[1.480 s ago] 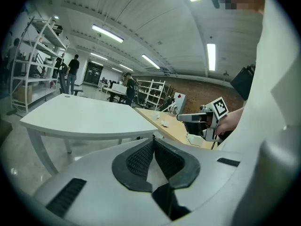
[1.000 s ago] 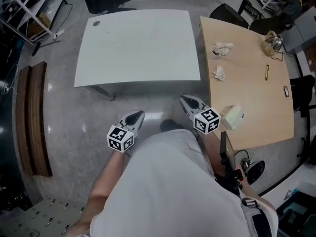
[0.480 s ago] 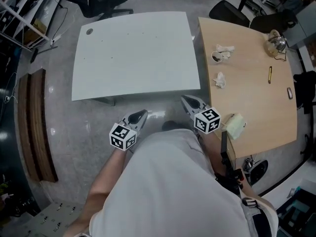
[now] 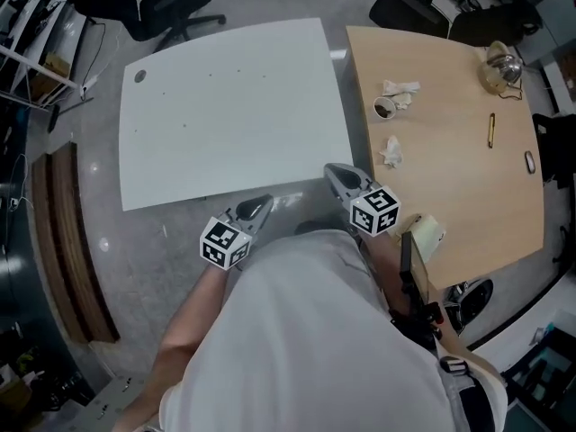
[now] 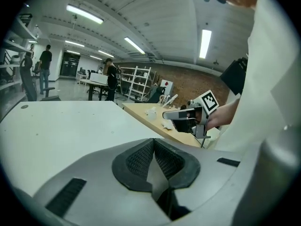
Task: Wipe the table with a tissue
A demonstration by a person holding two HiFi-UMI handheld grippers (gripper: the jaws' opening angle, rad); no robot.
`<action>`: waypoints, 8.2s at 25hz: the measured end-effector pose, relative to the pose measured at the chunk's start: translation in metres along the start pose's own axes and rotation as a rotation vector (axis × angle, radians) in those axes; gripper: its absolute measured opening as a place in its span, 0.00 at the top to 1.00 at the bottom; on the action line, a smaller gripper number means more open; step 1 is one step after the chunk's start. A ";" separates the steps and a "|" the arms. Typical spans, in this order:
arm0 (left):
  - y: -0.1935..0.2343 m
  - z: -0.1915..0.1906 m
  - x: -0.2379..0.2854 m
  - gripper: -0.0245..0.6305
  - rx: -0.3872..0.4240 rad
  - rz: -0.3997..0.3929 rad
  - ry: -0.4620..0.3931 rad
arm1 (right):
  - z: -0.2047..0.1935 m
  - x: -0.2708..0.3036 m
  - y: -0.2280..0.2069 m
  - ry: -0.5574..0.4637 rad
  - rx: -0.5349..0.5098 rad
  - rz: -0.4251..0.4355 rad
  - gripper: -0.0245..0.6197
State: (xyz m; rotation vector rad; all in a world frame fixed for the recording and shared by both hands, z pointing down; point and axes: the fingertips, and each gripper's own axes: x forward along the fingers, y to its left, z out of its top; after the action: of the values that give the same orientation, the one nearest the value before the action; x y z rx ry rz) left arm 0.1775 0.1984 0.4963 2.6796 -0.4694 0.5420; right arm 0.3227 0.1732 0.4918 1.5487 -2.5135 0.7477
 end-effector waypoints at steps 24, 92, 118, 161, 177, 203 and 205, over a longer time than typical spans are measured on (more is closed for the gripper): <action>0.013 0.067 0.109 0.93 0.093 -0.133 0.048 | 0.014 -0.036 -0.106 -0.047 0.081 -0.212 0.94; 0.008 0.072 0.142 0.96 0.168 -0.188 0.085 | -0.092 -0.087 -0.229 0.973 -0.820 0.124 0.64; 0.024 0.055 0.098 0.96 0.076 -0.031 0.048 | 0.028 -0.063 -0.144 -0.123 0.444 0.221 0.85; 0.114 0.026 -0.001 0.96 -0.108 0.176 -0.025 | -0.023 0.095 -0.144 0.425 -0.025 -0.137 0.85; 0.166 0.029 -0.025 0.96 -0.106 0.172 -0.021 | -0.036 0.140 -0.135 0.544 -0.219 -0.172 0.85; 0.210 0.020 -0.058 0.96 -0.061 0.084 0.027 | -0.045 0.181 -0.066 0.401 -0.210 -0.280 0.87; 0.213 0.019 -0.062 0.96 -0.062 0.084 0.027 | -0.046 0.194 -0.051 0.403 -0.228 -0.244 0.87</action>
State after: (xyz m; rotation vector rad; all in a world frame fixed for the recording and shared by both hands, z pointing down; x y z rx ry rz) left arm 0.0471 0.0192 0.5143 2.6000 -0.5840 0.5771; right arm 0.2655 0.0173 0.6135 1.4245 -2.0017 0.6360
